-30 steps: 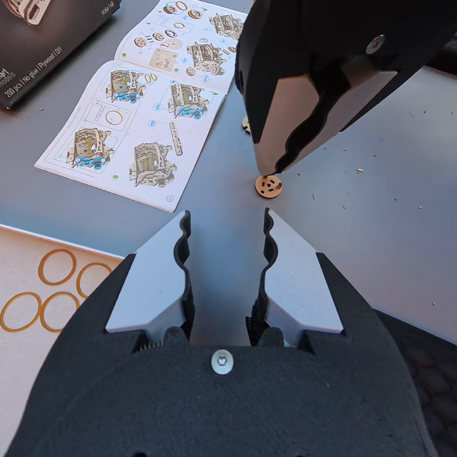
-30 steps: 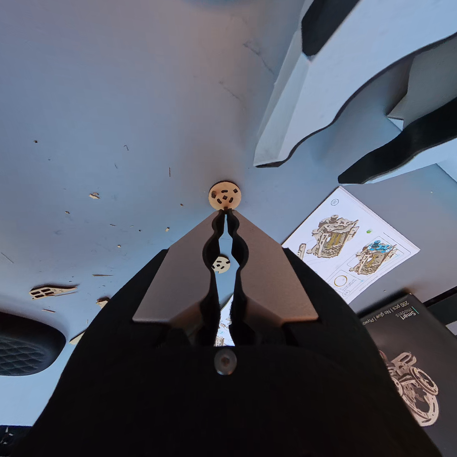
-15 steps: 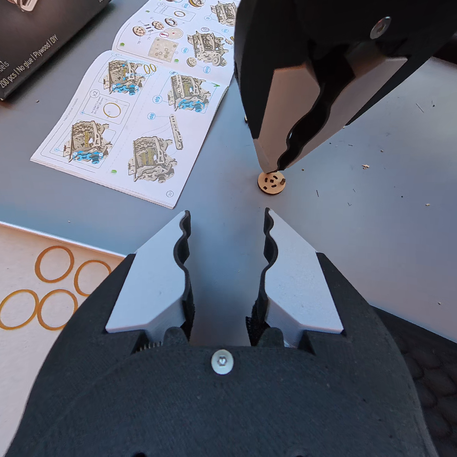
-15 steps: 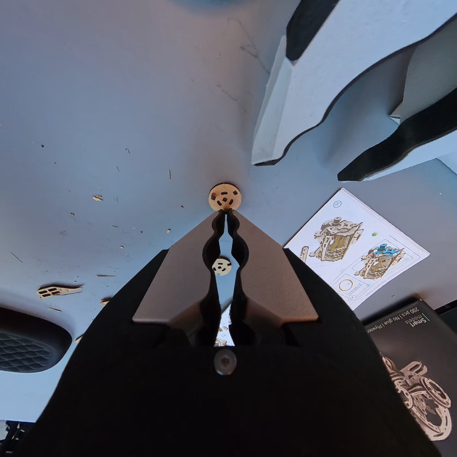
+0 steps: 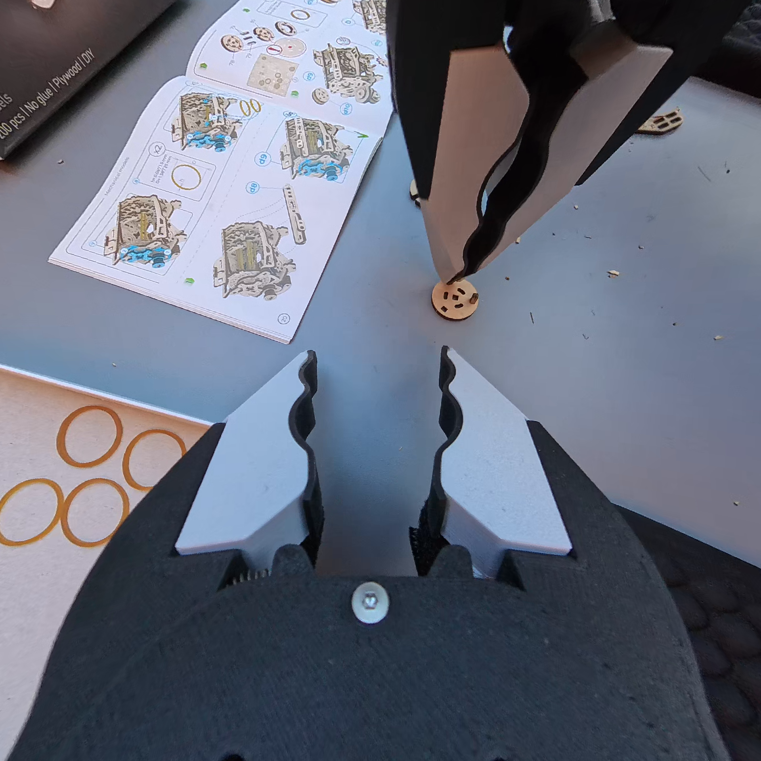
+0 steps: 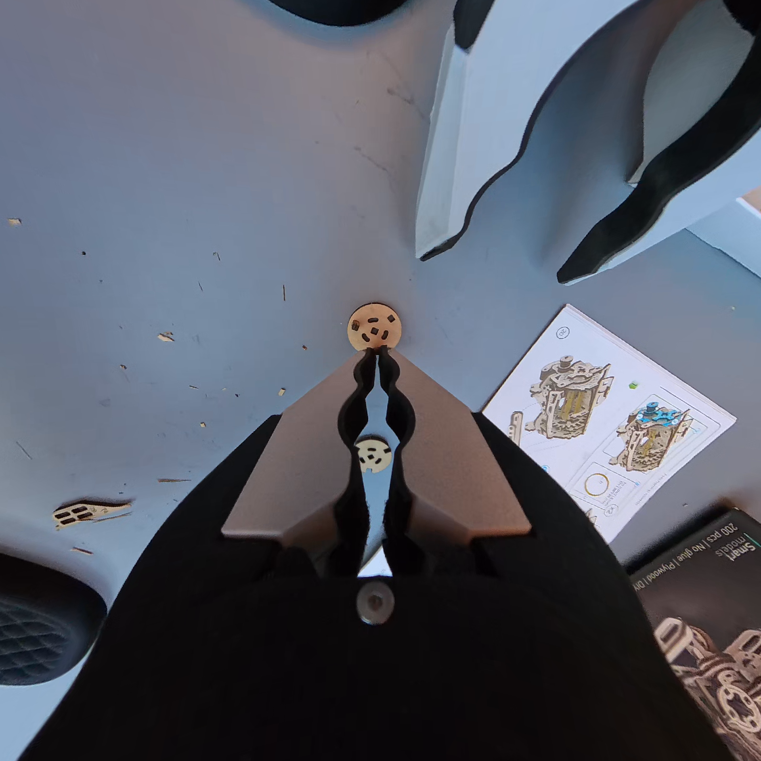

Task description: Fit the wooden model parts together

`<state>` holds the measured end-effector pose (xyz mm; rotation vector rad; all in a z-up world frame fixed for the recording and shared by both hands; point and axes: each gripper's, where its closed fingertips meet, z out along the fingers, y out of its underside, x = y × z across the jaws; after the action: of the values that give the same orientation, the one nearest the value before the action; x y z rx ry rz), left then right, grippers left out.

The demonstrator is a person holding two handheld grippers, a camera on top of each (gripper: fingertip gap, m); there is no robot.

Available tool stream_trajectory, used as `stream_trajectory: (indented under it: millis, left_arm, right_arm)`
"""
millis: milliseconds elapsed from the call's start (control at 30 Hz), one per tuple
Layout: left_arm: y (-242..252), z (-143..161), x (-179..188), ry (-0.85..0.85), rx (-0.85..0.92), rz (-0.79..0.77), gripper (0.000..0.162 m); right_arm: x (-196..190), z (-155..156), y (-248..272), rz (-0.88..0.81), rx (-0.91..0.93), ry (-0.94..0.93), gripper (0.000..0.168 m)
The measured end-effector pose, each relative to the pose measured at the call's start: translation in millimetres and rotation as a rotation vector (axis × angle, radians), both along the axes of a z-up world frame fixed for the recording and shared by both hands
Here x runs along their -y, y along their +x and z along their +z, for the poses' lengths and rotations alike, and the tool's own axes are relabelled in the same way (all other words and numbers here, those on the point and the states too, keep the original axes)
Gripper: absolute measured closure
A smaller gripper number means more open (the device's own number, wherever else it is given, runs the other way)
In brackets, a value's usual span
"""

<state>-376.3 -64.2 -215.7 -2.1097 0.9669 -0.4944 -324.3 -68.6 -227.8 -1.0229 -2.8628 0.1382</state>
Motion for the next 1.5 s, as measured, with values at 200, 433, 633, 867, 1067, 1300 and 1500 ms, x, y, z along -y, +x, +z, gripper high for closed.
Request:
stream_trajectory:
  millis: [200,433,633,867,1067,1300,1500]
  left_arm:
    - [0,-3,1,-0.012,-0.008,-0.004,0.102]
    - [-2,-5,1,-0.021,-0.010,-0.003,0.102]
    - [0,-8,2,-0.027,-0.017,-0.008,0.102]
    - [3,-9,2,-0.031,-0.019,-0.015,0.102]
    - [7,-4,5,-0.025,-0.011,-0.031,0.102]
    - [21,-1,19,-0.022,-0.002,-0.128,0.109]
    - [36,-9,16,0.016,-0.051,-0.161,0.108]
  right_arm:
    - [0,1,-1,-0.058,-0.047,-0.034,0.166]
    - [-6,6,4,-0.089,-0.114,-0.058,0.159]
    - [-9,7,4,-0.062,-0.152,-0.063,0.160]
    - [-6,-4,10,-0.146,-0.116,-0.089,0.168]
    - [8,-4,6,-0.243,-0.145,-0.153,0.168]
    - [18,-3,4,-0.272,-0.226,-0.217,0.168]
    - [0,12,4,-0.426,-0.341,-0.261,0.156]
